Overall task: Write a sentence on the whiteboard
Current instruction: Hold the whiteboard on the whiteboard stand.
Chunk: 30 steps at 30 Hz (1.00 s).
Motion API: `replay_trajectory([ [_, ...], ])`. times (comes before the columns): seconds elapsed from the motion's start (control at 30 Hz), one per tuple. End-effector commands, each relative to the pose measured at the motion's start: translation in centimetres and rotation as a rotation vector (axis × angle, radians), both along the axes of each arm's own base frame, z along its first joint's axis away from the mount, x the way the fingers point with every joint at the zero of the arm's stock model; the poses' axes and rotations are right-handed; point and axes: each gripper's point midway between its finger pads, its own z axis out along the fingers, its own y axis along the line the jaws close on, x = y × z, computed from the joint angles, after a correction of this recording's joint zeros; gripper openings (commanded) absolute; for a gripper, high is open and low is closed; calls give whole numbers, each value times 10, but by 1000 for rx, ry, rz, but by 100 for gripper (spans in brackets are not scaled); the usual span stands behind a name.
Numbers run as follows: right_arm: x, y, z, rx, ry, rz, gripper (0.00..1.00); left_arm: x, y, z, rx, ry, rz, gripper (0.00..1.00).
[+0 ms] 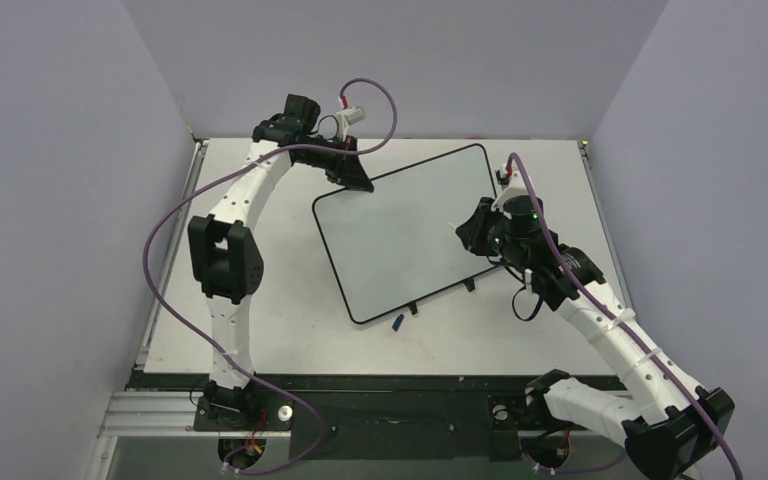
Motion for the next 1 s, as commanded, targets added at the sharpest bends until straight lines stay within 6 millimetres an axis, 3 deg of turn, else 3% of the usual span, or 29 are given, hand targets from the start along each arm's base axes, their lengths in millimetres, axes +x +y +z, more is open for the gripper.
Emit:
replay_trajectory([
  [0.0,-1,4,23,13,-64,23,0,3,4,10,91,-212,5,0],
  [0.53,-16,49,48,17,-174,170,0,-8,7,22,169,-272,20,0],
  [0.97,-16,64,50,36,-210,187,0,-20,13,15,239,-264,38,0],
])
